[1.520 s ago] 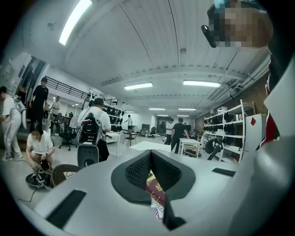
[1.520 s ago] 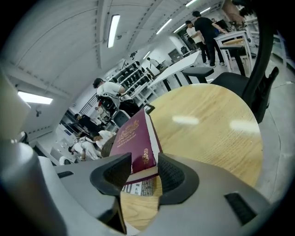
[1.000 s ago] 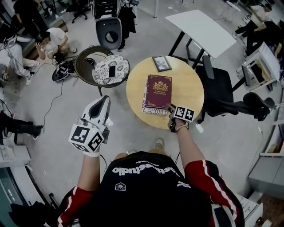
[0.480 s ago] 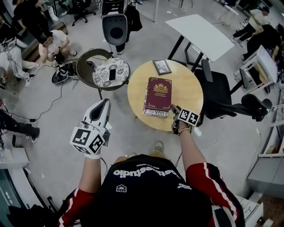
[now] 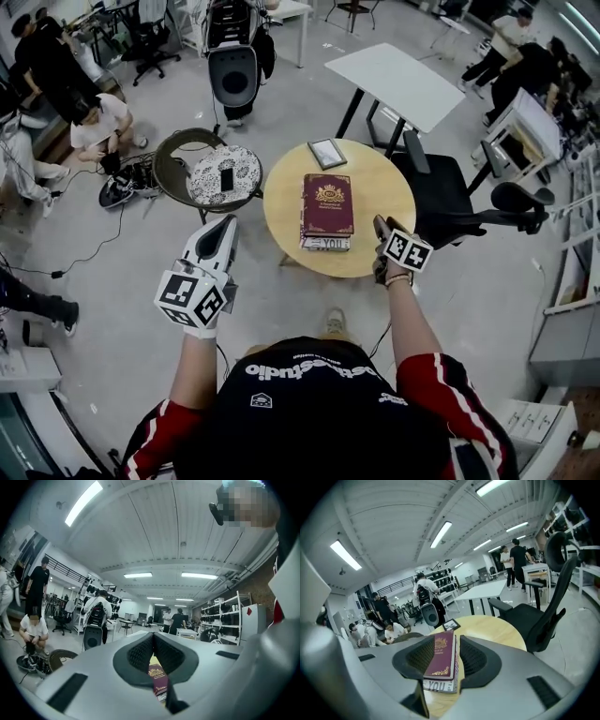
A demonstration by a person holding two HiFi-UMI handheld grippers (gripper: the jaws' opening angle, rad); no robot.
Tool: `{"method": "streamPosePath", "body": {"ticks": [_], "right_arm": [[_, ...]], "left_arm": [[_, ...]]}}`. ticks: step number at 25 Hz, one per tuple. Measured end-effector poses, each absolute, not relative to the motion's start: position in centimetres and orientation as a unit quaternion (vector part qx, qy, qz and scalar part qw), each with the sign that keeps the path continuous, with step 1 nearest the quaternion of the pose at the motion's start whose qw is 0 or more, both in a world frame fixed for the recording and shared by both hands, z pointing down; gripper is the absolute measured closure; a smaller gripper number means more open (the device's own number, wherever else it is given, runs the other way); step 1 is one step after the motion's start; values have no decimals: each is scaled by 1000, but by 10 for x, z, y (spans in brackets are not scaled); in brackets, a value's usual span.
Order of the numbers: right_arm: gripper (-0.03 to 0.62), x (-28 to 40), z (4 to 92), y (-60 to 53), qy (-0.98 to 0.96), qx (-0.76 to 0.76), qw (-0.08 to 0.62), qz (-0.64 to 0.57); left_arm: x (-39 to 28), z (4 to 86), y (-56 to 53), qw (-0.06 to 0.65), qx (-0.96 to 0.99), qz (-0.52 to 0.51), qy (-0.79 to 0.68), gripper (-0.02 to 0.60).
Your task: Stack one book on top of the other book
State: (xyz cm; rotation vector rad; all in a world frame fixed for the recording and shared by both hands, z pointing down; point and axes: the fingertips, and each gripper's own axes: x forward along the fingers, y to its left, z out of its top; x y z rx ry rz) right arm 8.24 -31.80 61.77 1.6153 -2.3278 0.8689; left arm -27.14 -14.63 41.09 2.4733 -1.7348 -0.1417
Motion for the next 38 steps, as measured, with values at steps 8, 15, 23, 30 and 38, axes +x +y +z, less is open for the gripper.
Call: {"method": "streamPosePath", "body": {"ticks": [8, 15, 23, 30, 38], "right_arm": [[402, 73, 503, -272, -811, 547, 18, 207], [407, 76, 425, -221, -822, 549, -8, 152], [466, 73, 376, -183, -840, 537, -17, 74], [524, 72, 348, -171, -836, 547, -30, 35], [557, 66, 339, -169, -827, 561, -36, 20]], "left_arm": [[-277, 392, -152, 42, 834, -46, -548, 566], [-250, 359, -158, 17, 857, -56, -511, 565], [-214, 362, -155, 4, 876, -59, -478, 566], [-205, 362, -152, 3, 876, -79, -476, 566], [-217, 359, -148, -4, 869, -78, -489, 566]]}}
